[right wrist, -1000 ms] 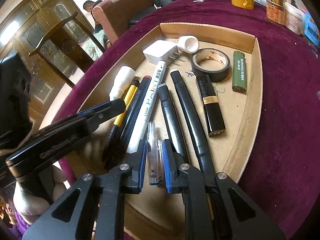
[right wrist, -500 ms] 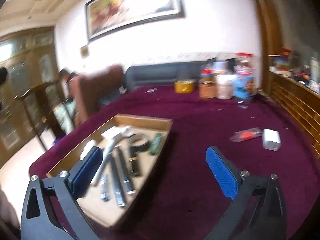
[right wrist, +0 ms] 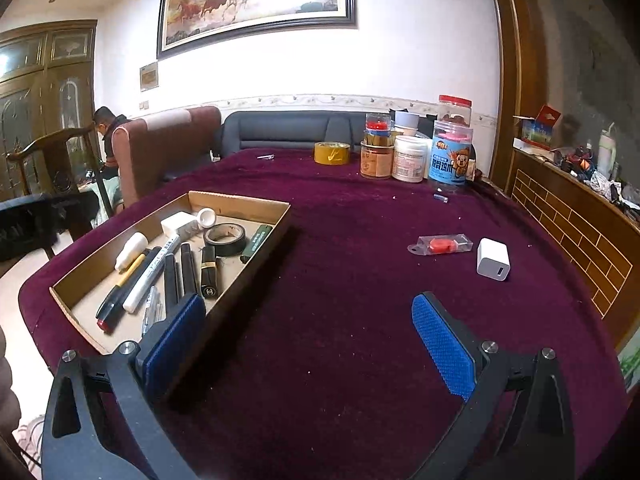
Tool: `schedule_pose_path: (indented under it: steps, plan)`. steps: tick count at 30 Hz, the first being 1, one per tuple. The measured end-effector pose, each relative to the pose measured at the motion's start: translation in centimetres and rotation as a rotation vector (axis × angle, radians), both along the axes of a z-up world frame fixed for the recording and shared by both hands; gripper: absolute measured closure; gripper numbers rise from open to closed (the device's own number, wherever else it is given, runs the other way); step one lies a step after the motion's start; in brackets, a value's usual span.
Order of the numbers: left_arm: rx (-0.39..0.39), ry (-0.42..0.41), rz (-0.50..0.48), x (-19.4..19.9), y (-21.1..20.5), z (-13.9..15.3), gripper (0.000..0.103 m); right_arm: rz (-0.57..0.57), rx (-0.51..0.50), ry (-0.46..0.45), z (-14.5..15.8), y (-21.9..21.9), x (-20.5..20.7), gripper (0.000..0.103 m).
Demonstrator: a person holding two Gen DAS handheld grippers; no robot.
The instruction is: Organize rigid objects
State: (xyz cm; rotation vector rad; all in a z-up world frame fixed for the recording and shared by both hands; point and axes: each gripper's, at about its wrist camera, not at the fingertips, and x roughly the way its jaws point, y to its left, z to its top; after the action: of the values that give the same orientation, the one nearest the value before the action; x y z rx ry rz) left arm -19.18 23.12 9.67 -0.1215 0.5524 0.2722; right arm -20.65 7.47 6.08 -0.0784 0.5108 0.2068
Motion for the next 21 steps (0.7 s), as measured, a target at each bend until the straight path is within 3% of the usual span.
schedule_pose_path:
  steps: [8, 21]
  plan:
    - [0.032, 0.051, 0.049, -0.1, 0.0, -1.0, 0.001, 0.007, -0.05, 0.026, -0.5, 0.9, 0.4, 0.0]
    - [-0.061, 0.128, 0.067, 1.0, 3.1, -3.2, 0.001, 0.029, -0.146, 0.097, 0.3, 3.9, 3.0, 0.0]
